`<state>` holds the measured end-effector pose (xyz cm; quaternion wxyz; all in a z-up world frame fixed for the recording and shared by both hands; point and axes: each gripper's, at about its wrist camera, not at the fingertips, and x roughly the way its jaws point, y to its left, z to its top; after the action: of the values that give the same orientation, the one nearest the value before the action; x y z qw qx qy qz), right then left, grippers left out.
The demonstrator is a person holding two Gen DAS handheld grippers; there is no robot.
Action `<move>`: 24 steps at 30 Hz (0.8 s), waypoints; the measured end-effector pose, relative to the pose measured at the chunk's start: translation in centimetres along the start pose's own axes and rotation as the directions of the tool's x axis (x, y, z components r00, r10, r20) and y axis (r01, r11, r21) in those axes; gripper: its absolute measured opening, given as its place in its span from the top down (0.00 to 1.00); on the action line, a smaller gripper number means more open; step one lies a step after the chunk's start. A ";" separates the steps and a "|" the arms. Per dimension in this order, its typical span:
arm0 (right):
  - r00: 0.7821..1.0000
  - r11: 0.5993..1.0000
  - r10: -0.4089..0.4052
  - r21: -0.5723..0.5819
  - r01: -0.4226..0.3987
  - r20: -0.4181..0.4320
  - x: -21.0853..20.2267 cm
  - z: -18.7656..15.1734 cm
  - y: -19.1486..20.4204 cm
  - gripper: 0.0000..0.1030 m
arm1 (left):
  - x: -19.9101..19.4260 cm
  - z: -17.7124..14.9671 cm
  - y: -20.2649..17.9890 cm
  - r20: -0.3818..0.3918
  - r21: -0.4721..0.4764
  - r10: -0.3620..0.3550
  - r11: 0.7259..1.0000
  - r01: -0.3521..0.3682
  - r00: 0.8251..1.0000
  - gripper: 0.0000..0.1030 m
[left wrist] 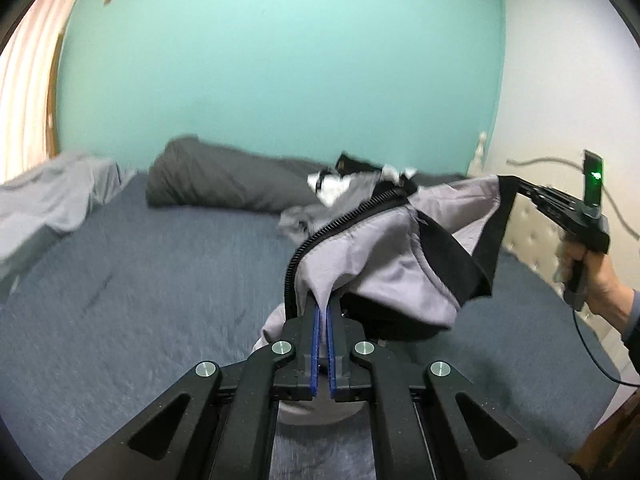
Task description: Fold clothes
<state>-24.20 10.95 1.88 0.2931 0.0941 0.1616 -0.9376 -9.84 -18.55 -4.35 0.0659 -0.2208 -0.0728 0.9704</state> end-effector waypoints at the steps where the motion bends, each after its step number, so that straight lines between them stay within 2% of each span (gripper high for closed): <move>1: 1.000 1.000 -0.015 0.001 0.015 0.019 -1.9 1.5 -0.4 0.98 | -1.0 1.0 -0.4 0.020 0.004 -0.002 1.000 0.002 1.000 0.98; 5: 0.994 0.998 -0.069 0.001 0.069 0.082 -8.0 5.8 -1.5 0.98 | -4.1 4.1 -2.2 0.069 0.034 -0.005 0.999 0.003 0.998 0.98; 15: 0.973 0.986 -0.165 0.002 0.167 0.161 -20.6 12.4 -4.2 0.98 | -11.6 10.2 -6.4 0.165 0.062 -0.040 0.998 0.030 0.985 0.98; 20: 0.963 0.980 -0.191 -0.014 0.198 0.190 -24.8 14.4 -4.7 0.98 | -13.4 12.6 -8.1 0.155 0.062 -0.076 0.996 0.067 0.985 0.98; 24: 0.954 0.975 -0.209 -0.028 0.220 0.213 -28.1 15.5 -4.9 0.98 | -14.6 12.5 -9.2 0.161 0.072 -0.103 0.993 0.092 0.982 1.00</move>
<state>-5.49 23.79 25.18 0.2073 -0.0305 0.1630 -0.9641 -1.40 -13.23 14.52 0.1142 -0.1341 -0.0575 0.9827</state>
